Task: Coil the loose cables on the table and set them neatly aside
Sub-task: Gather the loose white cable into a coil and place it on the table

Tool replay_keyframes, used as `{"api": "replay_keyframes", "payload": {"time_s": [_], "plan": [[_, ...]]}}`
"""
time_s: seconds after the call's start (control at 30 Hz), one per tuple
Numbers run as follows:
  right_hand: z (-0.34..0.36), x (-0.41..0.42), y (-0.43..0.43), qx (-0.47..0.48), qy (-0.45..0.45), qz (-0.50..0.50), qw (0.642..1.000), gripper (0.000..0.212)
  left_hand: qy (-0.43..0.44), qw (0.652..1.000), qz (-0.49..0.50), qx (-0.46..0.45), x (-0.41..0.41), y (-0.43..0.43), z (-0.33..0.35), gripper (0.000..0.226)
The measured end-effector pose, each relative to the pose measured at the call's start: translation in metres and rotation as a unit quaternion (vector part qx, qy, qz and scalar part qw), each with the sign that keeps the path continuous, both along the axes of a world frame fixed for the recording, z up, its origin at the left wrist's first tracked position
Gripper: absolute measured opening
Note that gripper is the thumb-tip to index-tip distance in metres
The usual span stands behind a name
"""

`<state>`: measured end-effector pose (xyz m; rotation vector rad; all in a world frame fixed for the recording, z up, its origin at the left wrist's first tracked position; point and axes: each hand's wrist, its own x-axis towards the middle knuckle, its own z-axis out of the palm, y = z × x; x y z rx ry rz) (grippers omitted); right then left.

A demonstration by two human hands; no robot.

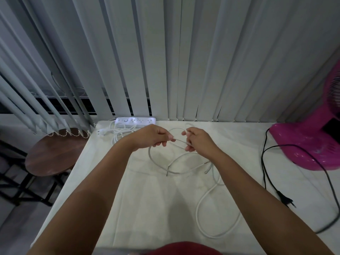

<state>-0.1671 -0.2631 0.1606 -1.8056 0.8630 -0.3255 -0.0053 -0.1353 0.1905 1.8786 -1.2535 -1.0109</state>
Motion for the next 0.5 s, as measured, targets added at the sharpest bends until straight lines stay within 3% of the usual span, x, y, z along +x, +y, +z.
{"api": "replay_keyframes", "payload": {"time_s": [0.13,0.27,0.4,0.5], "plan": [[0.014,-0.005,0.012,0.139,-0.046,0.027,0.989,0.031,-0.068,0.988,0.104,-0.088,-0.005,-0.017,0.003,0.021],[0.025,-0.018,0.005,0.281,-0.08,0.081,0.953,0.051,-0.091,0.986,0.086,-0.106,-0.021,-0.021,0.002,0.033],[0.028,-0.024,0.0,0.277,-0.09,0.091,0.952,0.051,-0.05,0.989,0.101,-0.092,-0.036,-0.026,-0.006,0.067],[0.025,-0.027,-0.001,0.331,-0.136,0.067,0.931,0.039,-0.02,0.987,0.131,-0.094,-0.039,-0.031,-0.008,0.065]]}}
